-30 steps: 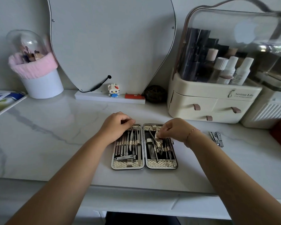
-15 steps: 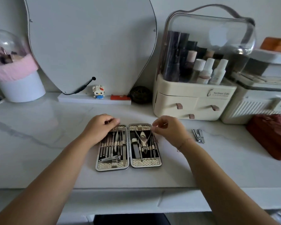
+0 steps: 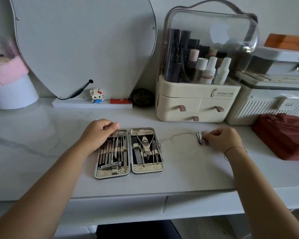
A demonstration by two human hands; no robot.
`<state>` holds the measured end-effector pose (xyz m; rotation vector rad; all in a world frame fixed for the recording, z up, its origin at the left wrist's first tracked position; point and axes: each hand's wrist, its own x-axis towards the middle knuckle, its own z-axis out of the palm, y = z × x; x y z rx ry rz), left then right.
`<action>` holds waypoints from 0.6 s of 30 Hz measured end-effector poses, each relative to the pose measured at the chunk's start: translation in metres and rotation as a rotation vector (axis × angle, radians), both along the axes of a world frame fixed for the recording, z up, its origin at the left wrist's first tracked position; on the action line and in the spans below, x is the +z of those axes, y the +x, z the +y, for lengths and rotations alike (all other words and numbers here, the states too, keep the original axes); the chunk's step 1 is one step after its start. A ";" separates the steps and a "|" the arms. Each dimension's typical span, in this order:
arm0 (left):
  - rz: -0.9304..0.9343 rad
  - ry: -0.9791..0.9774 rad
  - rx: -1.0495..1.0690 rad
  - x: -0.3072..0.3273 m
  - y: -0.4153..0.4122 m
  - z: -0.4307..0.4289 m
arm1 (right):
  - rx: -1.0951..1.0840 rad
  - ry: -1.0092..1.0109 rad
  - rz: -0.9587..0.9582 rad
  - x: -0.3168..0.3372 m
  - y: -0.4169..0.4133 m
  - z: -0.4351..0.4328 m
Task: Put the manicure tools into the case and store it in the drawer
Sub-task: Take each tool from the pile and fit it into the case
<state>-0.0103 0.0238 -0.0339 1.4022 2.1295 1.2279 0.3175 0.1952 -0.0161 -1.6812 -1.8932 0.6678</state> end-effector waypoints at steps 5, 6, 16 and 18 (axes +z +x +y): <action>-0.009 0.003 -0.003 0.002 0.002 -0.001 | 0.017 0.010 -0.055 0.005 0.000 -0.001; -0.010 -0.001 -0.002 0.002 0.001 -0.001 | 0.018 0.016 -0.044 0.005 0.000 -0.001; 0.051 0.009 0.034 0.000 -0.002 0.000 | 0.112 0.137 0.323 0.021 -0.014 -0.027; 0.158 0.036 0.053 0.001 0.000 0.001 | 0.195 0.070 0.505 0.031 -0.036 -0.041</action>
